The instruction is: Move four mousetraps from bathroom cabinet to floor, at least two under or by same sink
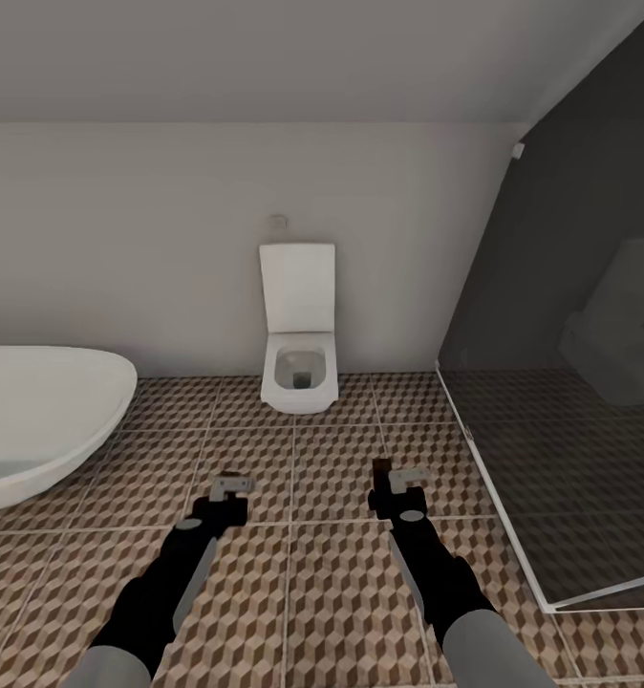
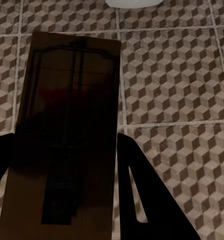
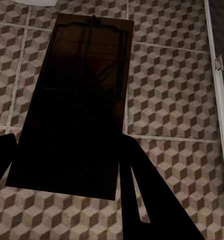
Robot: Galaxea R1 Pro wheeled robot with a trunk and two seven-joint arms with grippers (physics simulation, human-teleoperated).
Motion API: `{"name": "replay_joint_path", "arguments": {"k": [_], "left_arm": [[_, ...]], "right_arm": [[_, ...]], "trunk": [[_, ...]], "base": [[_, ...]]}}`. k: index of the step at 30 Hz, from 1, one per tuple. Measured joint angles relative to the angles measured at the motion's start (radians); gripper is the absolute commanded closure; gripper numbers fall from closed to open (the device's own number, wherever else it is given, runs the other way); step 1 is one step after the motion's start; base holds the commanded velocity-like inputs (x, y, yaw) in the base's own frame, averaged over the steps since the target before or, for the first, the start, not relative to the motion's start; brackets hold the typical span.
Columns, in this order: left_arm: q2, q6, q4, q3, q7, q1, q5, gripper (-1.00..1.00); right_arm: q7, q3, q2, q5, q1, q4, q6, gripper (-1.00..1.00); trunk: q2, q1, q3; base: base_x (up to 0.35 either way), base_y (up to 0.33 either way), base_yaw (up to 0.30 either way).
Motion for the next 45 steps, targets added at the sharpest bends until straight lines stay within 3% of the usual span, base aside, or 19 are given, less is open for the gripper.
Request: {"name": "replay_joint_path", "arguments": {"k": [9,14,17,28,45], "left_arm": [[0.003,-0.048,0.024,-0.001,-0.001,0.0,0.0,1.0],[0.003,-0.189,0.082,-0.001,-0.001,0.0,0.0,1.0],[0.003,-0.233,0.099,-0.001,-0.002,0.0,0.0,1.0],[0.003,-0.25,0.065,-0.029,0.001,0.0,-0.001,1.0],[0.001,-0.249,0.056,-0.031,0.003,0.001,0.0,1.0]], "right_arm": [[0.001,0.0,0.0,0.0,0.0,0.003,-0.004,1.0],[0.001,0.003,0.0,0.0,0.0,0.005,-0.006,1.0],[0.002,0.004,0.0,0.0,0.0,0.005,-0.006,1.0],[0.002,0.005,0.0,-0.001,0.0,0.007,-0.006,1.0],[0.002,0.006,0.0,0.0,0.0,0.008,-0.006,1.0]], "trunk": [[-0.063,0.035,-0.028],[-0.098,0.054,-0.044],[-0.119,0.065,-0.053],[-0.196,0.107,-0.088],[-0.316,0.173,-0.141]], "base": [[0.0,0.0,0.0],[0.0,0.0,0.0],[0.0,0.0,0.0],[0.0,0.0,0.0],[0.0,0.0,0.0]]}}
